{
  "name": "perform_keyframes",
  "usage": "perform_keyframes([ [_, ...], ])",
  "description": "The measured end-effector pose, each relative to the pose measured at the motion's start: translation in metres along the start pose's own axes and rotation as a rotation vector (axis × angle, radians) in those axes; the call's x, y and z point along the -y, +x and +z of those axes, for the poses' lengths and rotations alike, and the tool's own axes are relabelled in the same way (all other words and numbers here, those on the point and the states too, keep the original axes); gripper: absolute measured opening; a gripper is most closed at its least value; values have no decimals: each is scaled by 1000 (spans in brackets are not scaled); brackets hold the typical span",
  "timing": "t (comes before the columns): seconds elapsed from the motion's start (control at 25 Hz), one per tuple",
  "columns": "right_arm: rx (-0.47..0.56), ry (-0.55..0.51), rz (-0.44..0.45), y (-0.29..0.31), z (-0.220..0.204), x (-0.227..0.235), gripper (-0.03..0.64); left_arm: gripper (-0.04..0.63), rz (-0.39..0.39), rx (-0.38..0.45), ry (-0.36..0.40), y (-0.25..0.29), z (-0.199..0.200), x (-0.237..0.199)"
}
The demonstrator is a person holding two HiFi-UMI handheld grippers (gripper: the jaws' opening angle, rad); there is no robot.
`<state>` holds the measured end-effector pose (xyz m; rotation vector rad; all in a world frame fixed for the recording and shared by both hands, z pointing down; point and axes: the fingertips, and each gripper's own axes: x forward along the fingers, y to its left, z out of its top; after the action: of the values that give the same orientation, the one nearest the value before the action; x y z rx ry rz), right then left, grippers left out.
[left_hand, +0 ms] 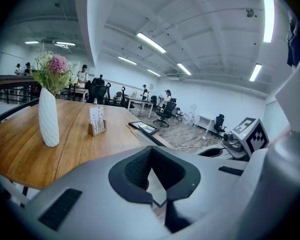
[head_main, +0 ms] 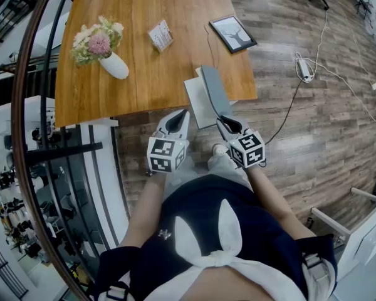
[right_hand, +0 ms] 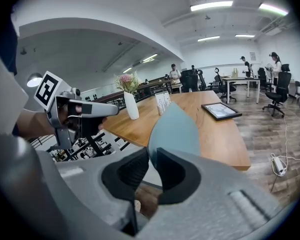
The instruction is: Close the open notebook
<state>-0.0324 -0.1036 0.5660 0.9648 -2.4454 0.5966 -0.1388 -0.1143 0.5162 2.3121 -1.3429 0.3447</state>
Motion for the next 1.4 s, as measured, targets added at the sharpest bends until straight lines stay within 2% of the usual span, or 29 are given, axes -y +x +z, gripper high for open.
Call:
perform_keyframes([
  [1.4, -101, -24, 80, 33, -21, -21, 54, 17, 33, -10, -21, -13, -8, -6],
])
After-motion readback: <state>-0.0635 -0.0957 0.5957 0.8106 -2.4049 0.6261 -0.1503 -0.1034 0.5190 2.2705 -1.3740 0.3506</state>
